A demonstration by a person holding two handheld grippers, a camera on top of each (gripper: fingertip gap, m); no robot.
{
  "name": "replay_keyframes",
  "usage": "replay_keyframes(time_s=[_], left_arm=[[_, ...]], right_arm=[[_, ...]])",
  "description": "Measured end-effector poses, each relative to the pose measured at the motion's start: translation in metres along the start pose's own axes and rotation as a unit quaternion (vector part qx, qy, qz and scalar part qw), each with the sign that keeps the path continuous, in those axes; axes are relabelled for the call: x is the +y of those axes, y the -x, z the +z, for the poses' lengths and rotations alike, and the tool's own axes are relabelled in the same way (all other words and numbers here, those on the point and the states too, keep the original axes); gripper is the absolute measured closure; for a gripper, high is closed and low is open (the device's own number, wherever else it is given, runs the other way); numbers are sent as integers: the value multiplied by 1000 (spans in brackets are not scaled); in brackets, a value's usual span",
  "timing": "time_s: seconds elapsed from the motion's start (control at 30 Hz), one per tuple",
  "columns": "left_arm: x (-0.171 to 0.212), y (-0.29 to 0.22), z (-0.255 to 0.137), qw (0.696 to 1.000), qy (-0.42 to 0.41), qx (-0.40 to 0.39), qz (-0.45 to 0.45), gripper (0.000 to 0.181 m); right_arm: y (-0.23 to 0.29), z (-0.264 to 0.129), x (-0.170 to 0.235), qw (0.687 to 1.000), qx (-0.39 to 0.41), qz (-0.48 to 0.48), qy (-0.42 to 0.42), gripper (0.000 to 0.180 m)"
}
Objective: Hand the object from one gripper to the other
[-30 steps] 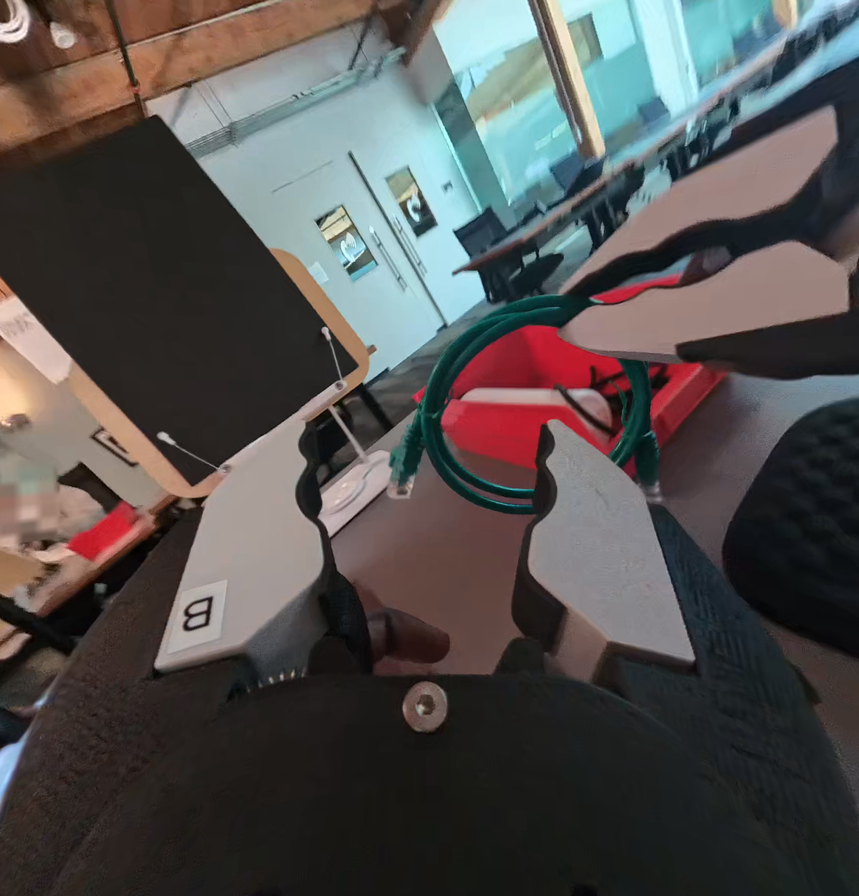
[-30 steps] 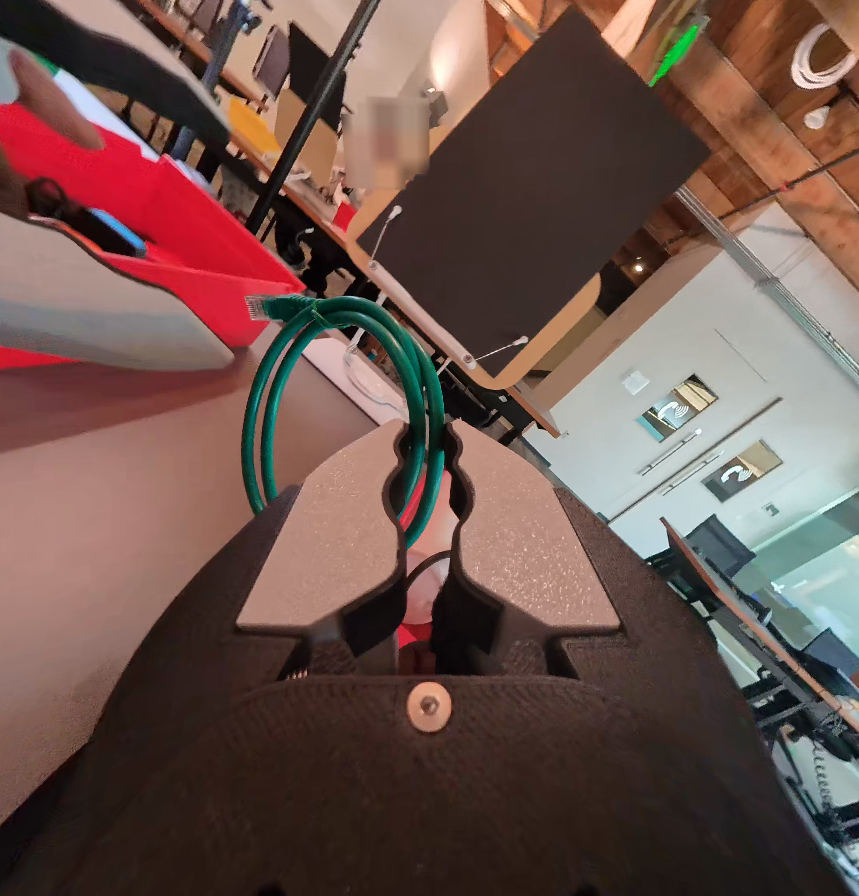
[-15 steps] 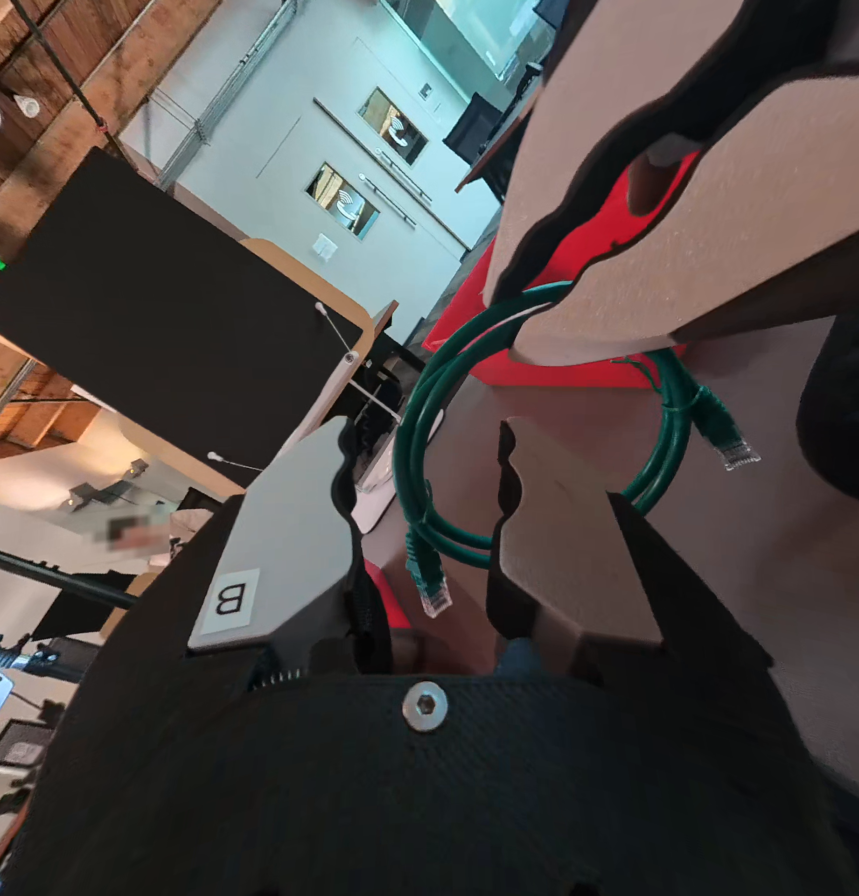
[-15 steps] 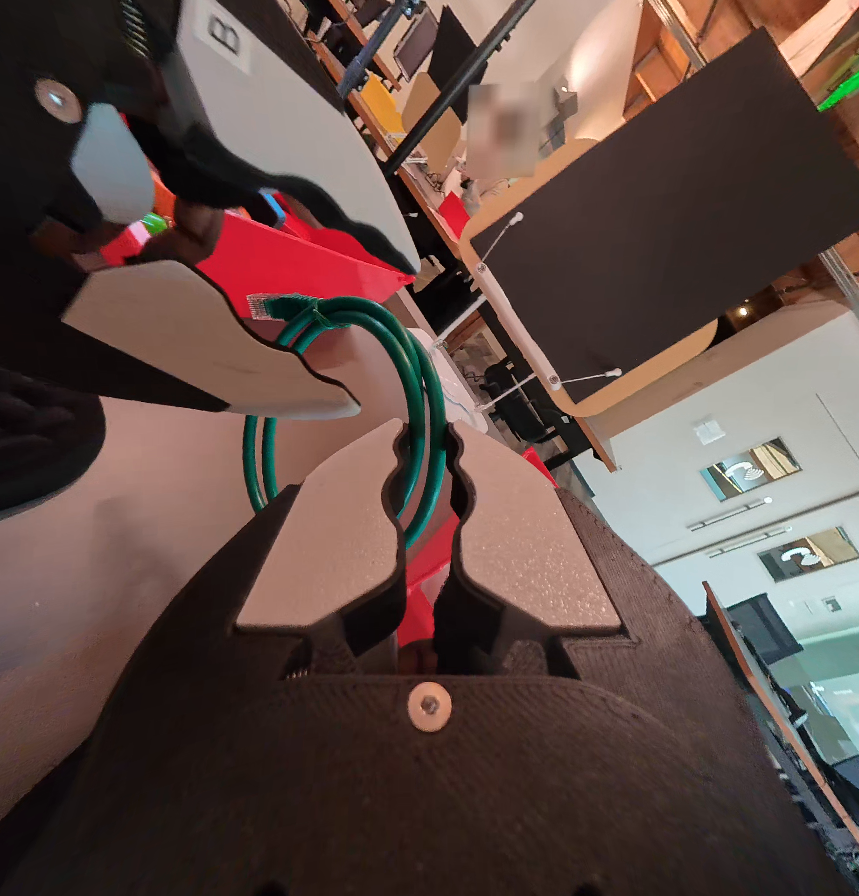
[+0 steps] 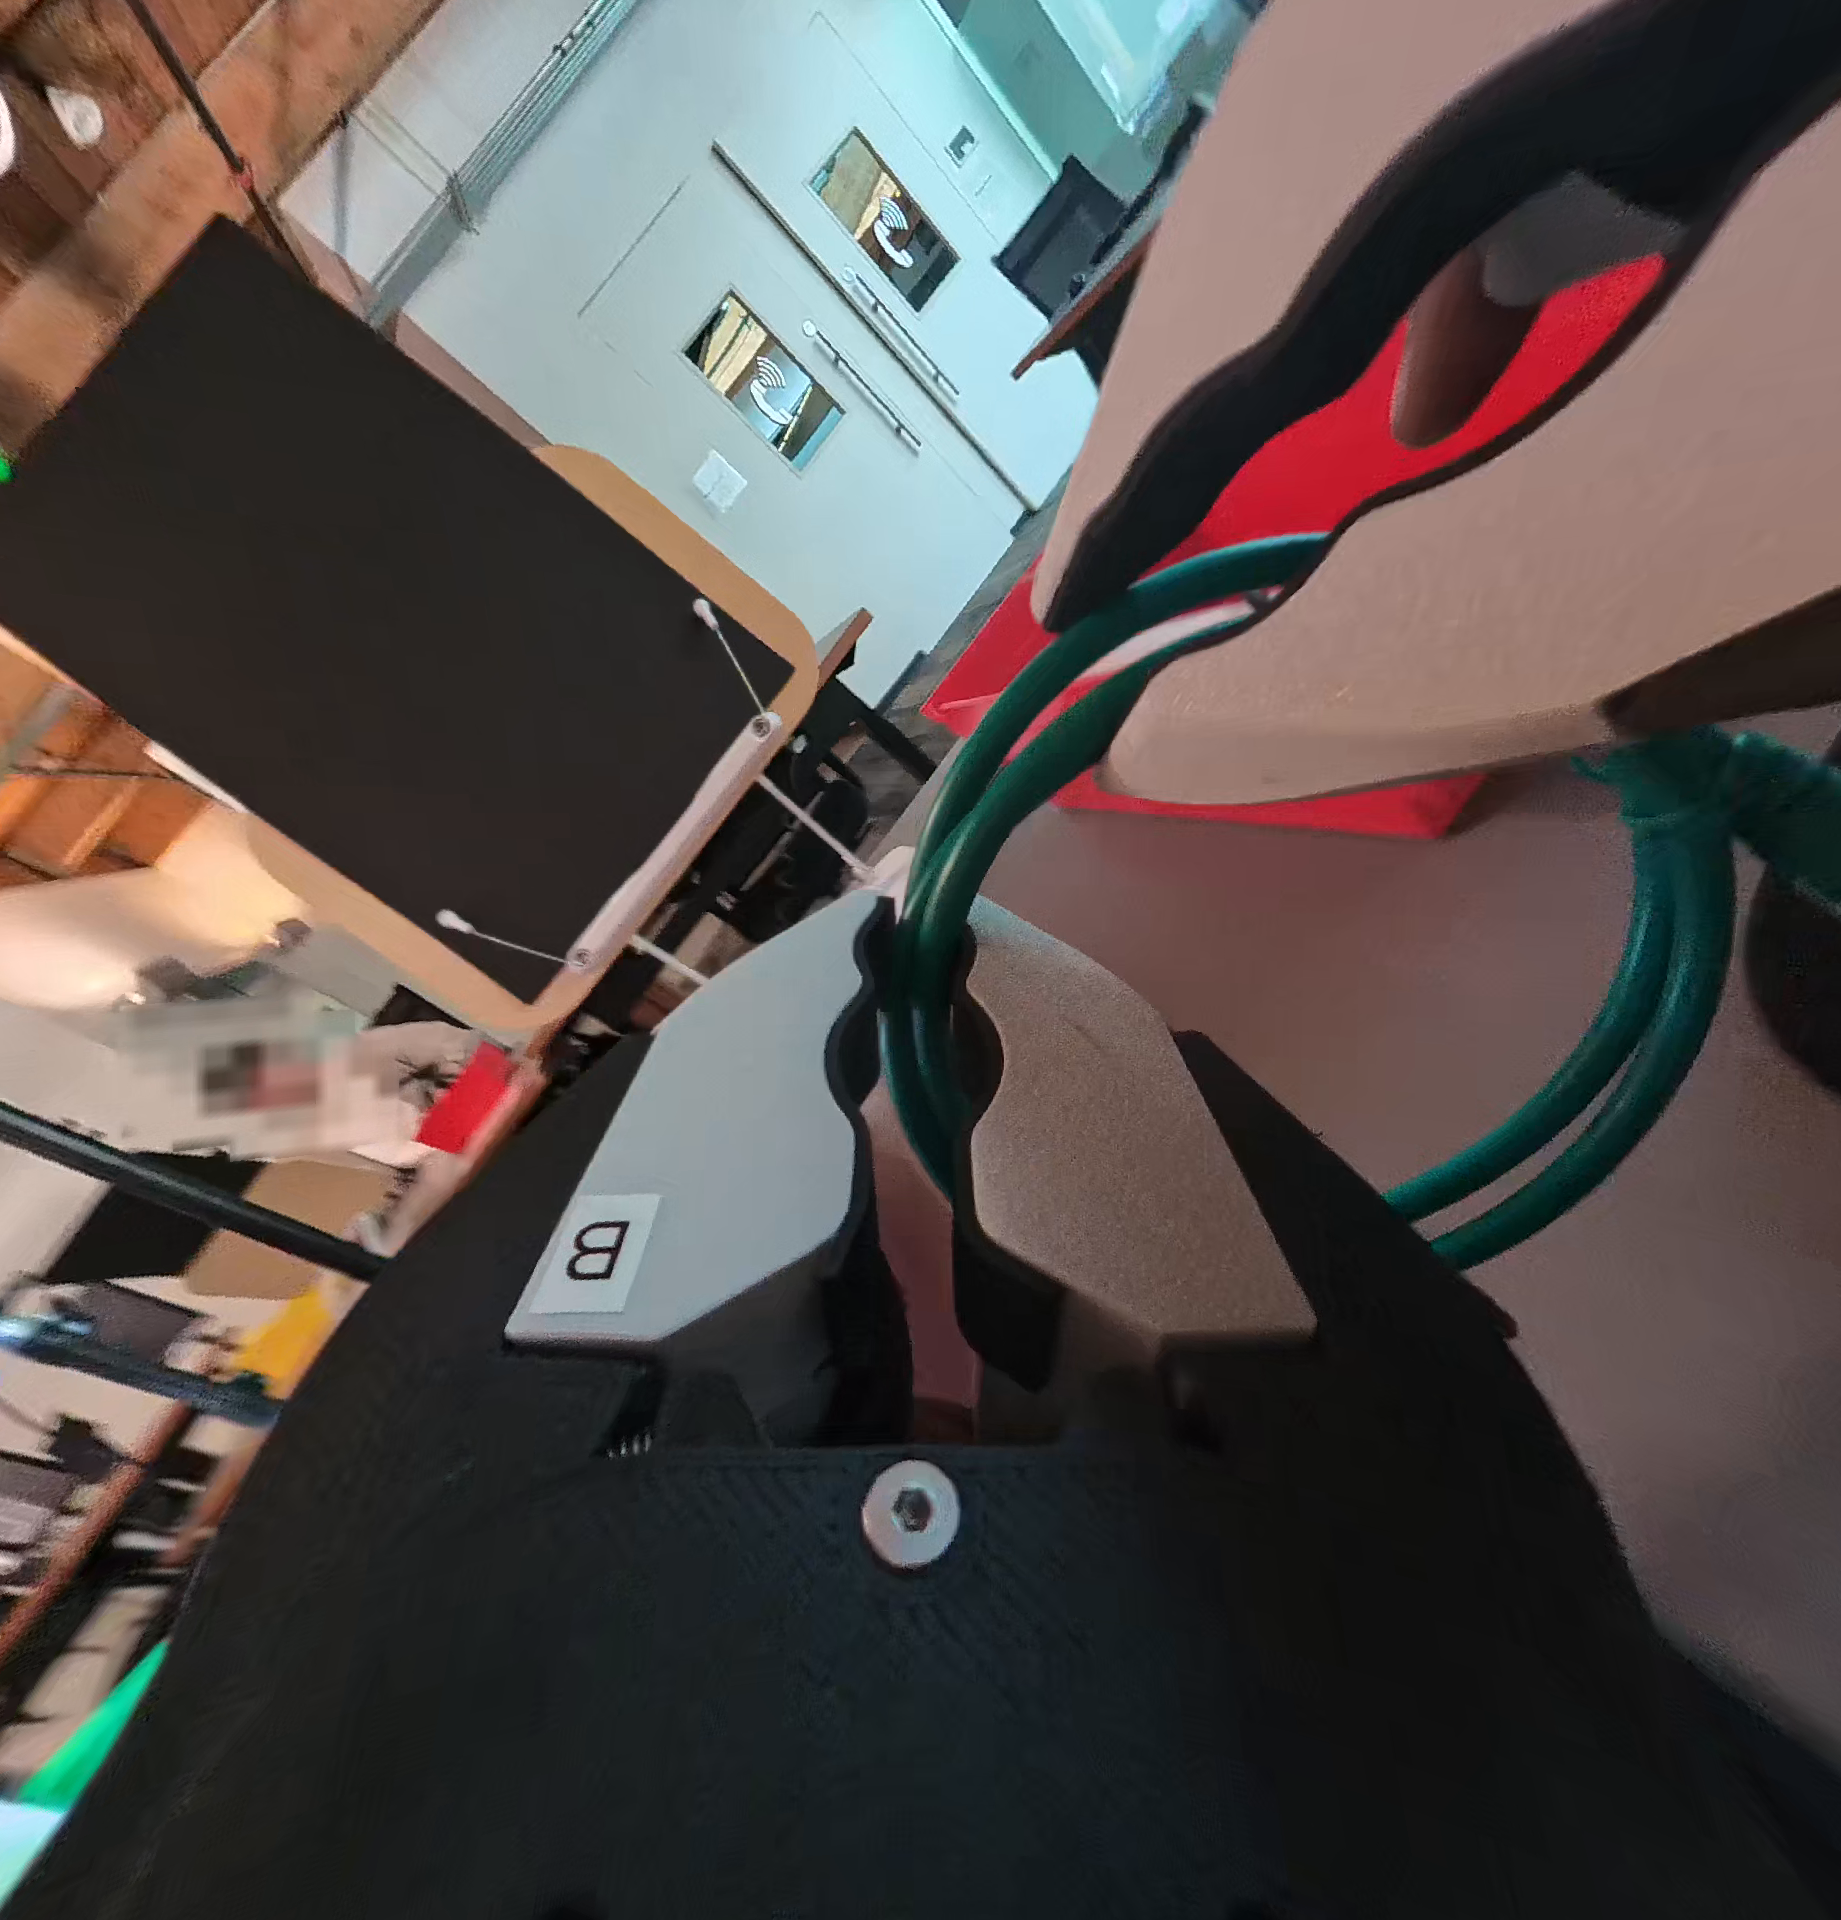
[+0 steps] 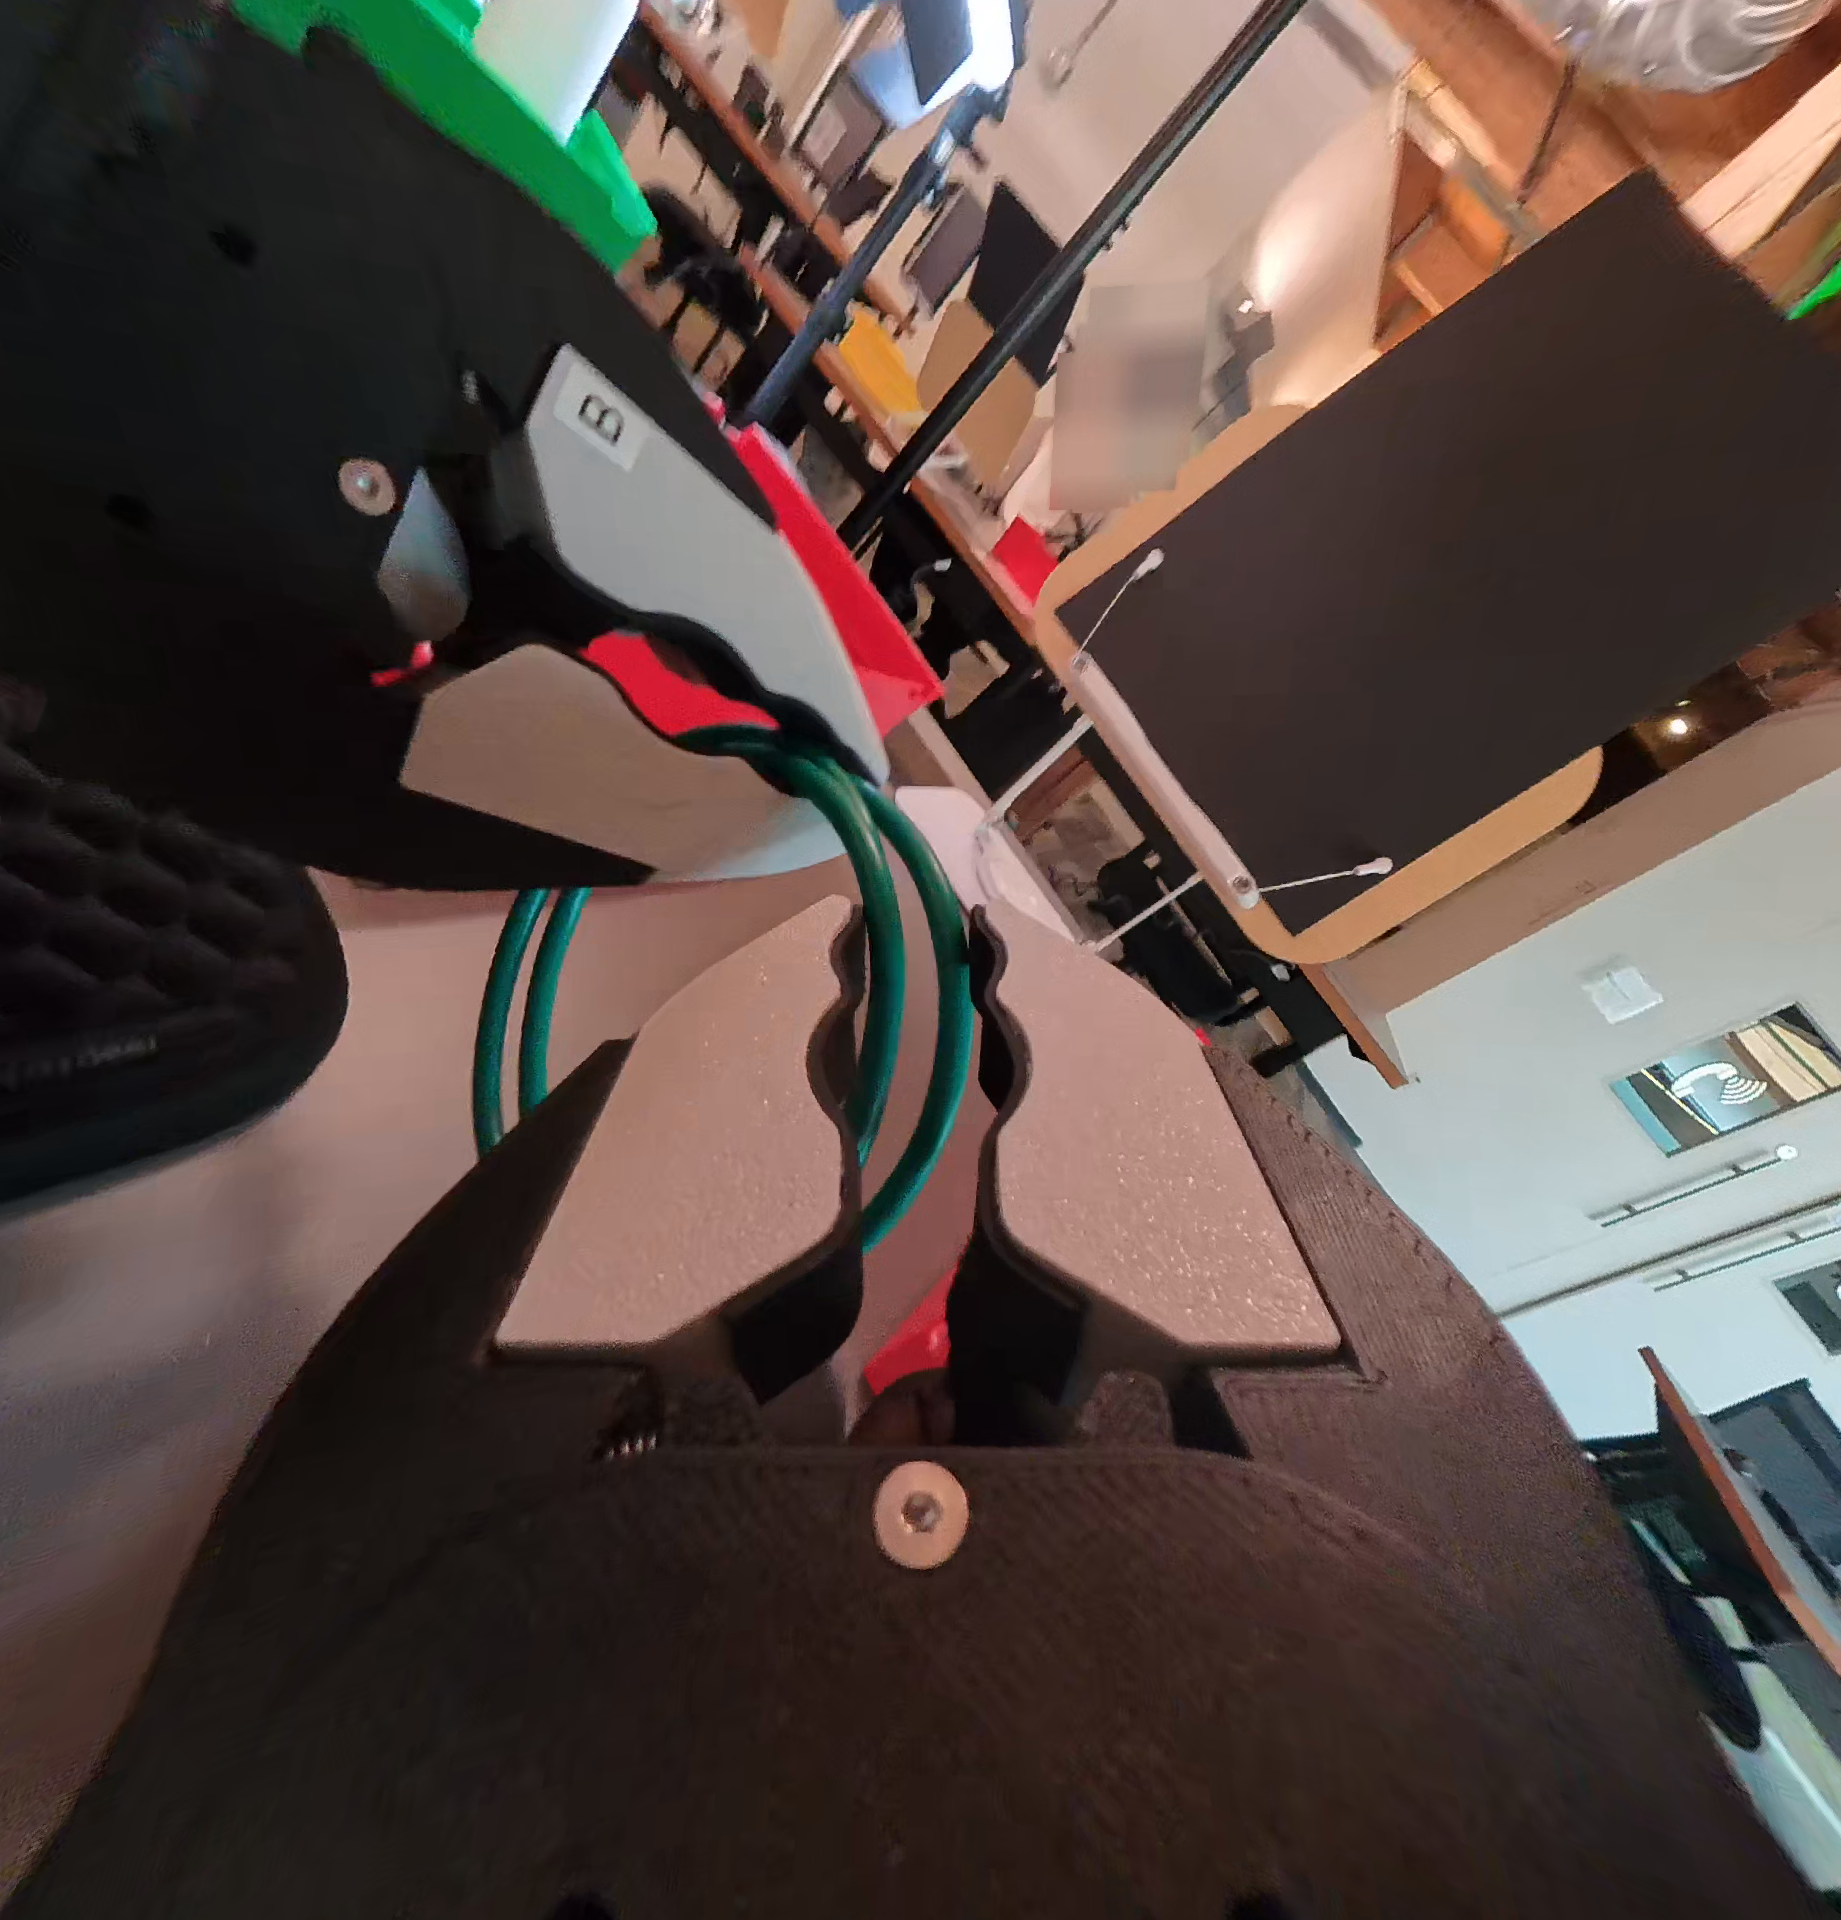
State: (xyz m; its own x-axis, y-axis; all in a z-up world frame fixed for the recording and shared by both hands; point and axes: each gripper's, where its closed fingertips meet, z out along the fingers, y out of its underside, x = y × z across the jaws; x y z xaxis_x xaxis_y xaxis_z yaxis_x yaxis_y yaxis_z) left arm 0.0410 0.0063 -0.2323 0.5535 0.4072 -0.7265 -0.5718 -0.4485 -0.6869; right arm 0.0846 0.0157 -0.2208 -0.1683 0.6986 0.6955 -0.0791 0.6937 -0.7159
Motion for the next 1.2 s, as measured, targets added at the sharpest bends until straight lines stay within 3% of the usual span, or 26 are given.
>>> replay_keyframes(time_s=[0.17, 0.3, 0.4, 0.47, 0.53, 0.6, 0.73, 0.9, 1.07, 1.2], left_arm=[[1, 16, 0, 987, -24, -1, -162, 174], [9, 29, 1, 948, -53, 13, -313, 173], [15, 38, 2, 889, -82, 35, -448, 172], [17, 46, 2, 831, -114, 48, -543, 172], [18, 54, 1, 771, -147, 50, -618, 173], [21, 59, -2, 732, -167, 40, -660, 173], [21, 66, -8, 687, -198, 22, -699, 174], [12, 60, -8, 658, -212, 41, -721, 174], [5, 50, -6, 635, -213, 73, -739, 174], [-1, 41, -3, 635, -206, 95, -738, 174]], right_arm=[[-19, -12, -19, 992, 13, 99, -77, 143], [-40, -27, -33, 969, 28, 190, -154, 130], [-63, -44, -44, 928, 59, 275, -243, 129], [-75, -56, -47, 886, 69, 344, -302, 124], [-81, -60, -44, 850, 73, 398, -338, 119], [-79, -55, -40, 835, 71, 421, -349, 114], [-46, -28, -42, 860, 29, 397, -319, 91], [14, -3, -53, 903, -73, 335, -258, 90], [26, 0, -54, 935, -58, 255, -238, 127], [17, -6, -52, 950, -23, 207, -234, 170]])
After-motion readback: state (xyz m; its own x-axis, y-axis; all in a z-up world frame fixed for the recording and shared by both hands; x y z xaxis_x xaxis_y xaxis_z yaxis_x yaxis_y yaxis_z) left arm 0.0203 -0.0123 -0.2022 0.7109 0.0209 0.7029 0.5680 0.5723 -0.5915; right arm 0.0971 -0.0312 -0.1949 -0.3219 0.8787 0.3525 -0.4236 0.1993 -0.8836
